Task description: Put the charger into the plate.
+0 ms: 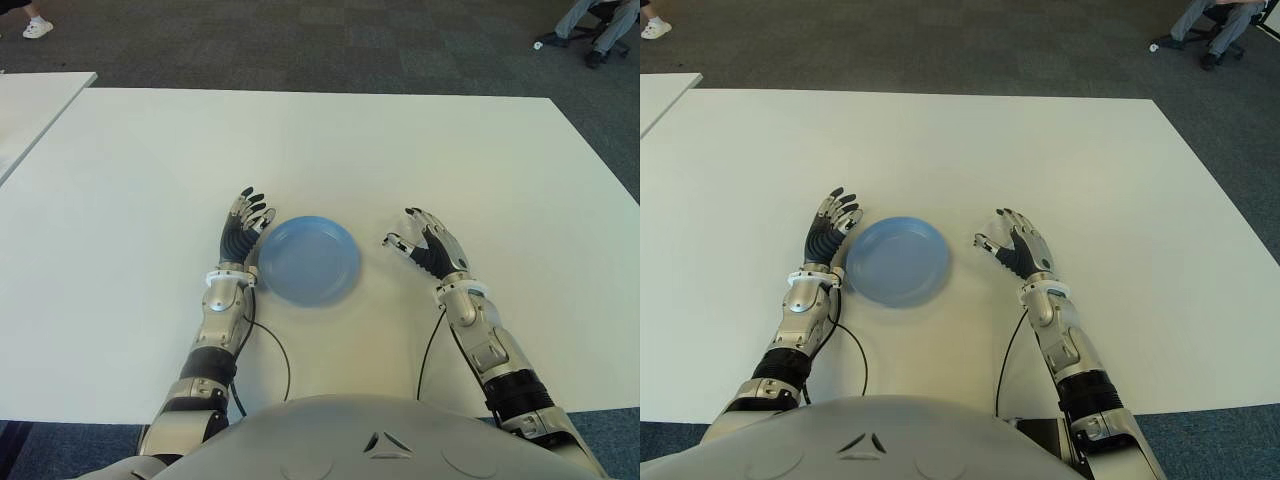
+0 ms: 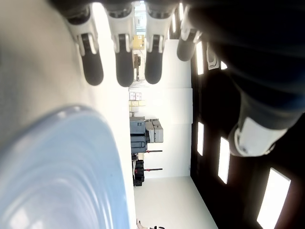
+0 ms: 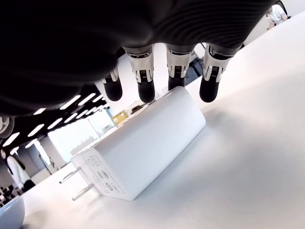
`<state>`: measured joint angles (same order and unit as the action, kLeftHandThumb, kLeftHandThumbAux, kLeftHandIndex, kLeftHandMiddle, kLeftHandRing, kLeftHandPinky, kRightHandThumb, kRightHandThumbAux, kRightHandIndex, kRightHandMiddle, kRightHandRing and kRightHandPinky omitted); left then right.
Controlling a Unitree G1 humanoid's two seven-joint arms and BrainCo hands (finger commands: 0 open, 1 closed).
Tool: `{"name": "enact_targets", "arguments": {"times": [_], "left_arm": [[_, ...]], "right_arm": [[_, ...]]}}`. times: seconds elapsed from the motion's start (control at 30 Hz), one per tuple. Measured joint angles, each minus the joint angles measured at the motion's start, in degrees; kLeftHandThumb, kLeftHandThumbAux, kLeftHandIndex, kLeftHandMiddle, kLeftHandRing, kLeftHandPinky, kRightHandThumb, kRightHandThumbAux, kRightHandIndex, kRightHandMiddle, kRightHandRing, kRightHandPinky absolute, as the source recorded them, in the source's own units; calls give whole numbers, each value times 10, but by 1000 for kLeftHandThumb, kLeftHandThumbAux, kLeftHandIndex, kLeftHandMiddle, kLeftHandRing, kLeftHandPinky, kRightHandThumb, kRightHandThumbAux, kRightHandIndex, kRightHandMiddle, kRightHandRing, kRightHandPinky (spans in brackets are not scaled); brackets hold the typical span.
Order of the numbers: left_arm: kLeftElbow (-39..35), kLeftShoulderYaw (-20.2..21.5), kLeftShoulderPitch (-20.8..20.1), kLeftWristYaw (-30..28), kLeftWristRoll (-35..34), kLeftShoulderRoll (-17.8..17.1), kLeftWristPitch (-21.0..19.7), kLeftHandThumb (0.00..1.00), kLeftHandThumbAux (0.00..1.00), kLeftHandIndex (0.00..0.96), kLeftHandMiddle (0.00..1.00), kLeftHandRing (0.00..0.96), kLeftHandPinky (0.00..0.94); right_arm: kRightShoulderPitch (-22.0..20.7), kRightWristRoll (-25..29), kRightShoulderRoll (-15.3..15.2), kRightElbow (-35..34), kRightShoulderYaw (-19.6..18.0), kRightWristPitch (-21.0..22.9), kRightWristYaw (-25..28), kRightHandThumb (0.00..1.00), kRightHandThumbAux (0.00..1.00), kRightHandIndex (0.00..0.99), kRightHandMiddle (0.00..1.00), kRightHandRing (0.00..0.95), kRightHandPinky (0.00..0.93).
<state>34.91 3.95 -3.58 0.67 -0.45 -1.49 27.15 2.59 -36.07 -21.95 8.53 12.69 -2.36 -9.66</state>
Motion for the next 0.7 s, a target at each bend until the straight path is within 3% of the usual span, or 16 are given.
{"name": "enact_targets", "arguments": {"times": [0.7], "left_arm": [[-5,0,2,0,-1,0,-2,0,585,114,197,208,231]], "right_arm": [[8,-18,-4,-2,2,8,5,323,177,0,0,0,0]]}}
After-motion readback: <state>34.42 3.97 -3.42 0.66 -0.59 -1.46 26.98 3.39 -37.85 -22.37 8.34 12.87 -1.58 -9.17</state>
